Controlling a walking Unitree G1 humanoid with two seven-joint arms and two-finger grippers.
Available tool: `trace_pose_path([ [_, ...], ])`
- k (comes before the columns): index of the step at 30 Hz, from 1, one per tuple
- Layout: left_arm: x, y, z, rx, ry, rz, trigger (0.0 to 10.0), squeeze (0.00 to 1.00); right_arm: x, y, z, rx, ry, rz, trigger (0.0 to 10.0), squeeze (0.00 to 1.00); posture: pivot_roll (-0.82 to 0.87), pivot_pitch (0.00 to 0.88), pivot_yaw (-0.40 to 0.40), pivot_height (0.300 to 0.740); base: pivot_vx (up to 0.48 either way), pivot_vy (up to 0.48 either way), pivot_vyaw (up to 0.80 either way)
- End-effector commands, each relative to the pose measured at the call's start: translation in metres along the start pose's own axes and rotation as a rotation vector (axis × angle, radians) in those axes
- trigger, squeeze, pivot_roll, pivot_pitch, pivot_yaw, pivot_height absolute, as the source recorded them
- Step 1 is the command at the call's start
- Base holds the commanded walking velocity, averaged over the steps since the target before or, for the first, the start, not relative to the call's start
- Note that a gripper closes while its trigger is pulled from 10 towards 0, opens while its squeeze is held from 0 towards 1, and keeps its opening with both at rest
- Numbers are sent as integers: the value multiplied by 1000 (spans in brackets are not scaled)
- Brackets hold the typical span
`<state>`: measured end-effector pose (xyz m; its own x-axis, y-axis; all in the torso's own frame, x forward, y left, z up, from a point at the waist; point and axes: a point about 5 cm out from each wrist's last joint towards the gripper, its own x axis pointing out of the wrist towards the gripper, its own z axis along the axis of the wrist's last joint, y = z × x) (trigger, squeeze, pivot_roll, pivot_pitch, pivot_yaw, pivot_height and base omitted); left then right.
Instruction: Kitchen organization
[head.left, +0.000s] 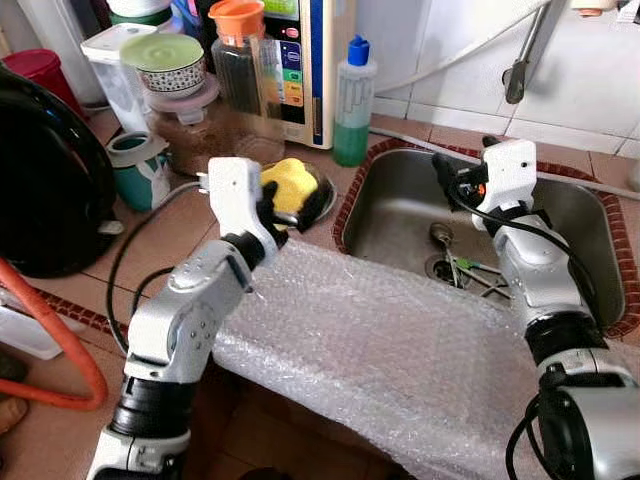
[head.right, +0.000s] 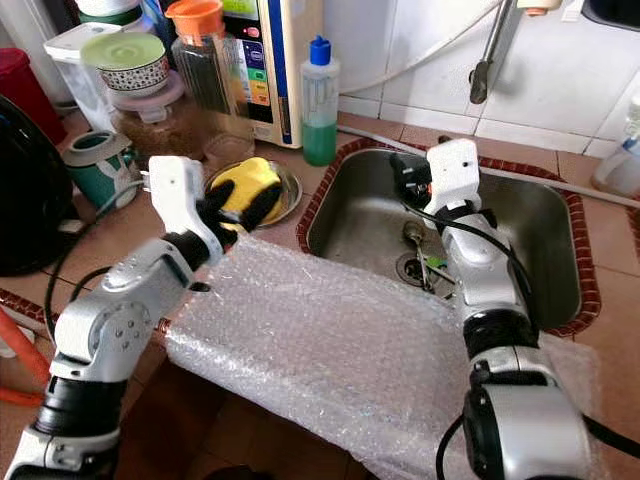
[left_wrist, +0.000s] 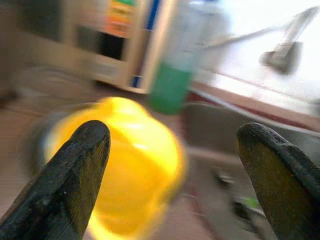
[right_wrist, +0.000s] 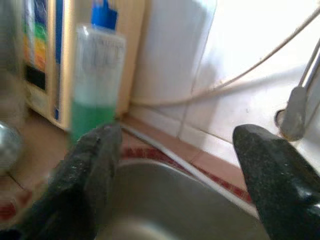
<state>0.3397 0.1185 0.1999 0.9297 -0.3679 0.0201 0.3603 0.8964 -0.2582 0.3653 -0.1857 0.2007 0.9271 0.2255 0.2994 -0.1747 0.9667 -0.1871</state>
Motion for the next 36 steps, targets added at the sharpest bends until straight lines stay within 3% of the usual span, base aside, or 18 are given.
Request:
trace_pose_path([
  [1, 4, 14, 8, 34, -24, 61, 10000, 0, -2, 8, 15, 65, -41, 23, 10000, 1000, 21, 93, 62, 740, 0, 0, 0],
  [2, 5, 19, 7, 54, -14, 85, 10000, 0, -4, 10, 18, 79, -47, 24, 10000, 0, 13, 94, 63, 740, 0, 0, 0],
  [5, 8, 28, 5, 87, 12, 134, 10000, 0, -9, 17, 22, 125, -52, 53, 10000, 0, 5, 94, 65, 740, 0, 0, 0],
  [7, 14, 43, 9, 77, -32, 225, 10000, 0, -21, 37, 33, 181, -61, 175, 10000, 0, -25, 95, 70, 740, 0, 0, 0],
  [13, 25, 48, 6, 65, -21, 270, 10000, 0, -37, 61, 46, 280, -32, 353, 10000, 0, -48, 99, 66, 740, 0, 0, 0],
  [15, 30, 49, 3, 64, 3, 294, 10000, 0, -46, 69, 48, 276, -8, 420, 10000, 0, -57, 99, 64, 740, 0, 0, 0],
  [21, 41, 48, -8, 45, 68, 294, 10000, 0, -60, 74, 53, 250, 56, 470, 10000, 0, -77, 104, 65, 740, 0, 0, 0],
  [27, 44, 52, -20, 66, 160, 327, 10000, 0, -63, 75, 57, 242, 78, 480, 10000, 0, -79, 106, 68, 740, 0, 0, 0],
  [28, 44, 53, -22, 66, 169, 330, 8235, 0, -64, 75, 57, 238, 81, 482, 10000, 0, -79, 105, 68, 740, 0, 0, 0],
  [29, 43, 53, -22, 64, 173, 332, 8235, 0, -64, 76, 57, 235, 82, 484, 10000, 0, -79, 105, 68, 740, 0, 0, 0],
  [30, 44, 54, -23, 64, 172, 333, 235, 0, -65, 76, 58, 230, 87, 487, 10000, 0, -78, 104, 67, 740, 0, 0, 0],
  [36, 44, 55, -25, 45, 173, 332, 0, 0, -64, 80, 58, 216, 98, 500, 10000, 0, -70, 102, 61, 740, 0, 0, 0],
])
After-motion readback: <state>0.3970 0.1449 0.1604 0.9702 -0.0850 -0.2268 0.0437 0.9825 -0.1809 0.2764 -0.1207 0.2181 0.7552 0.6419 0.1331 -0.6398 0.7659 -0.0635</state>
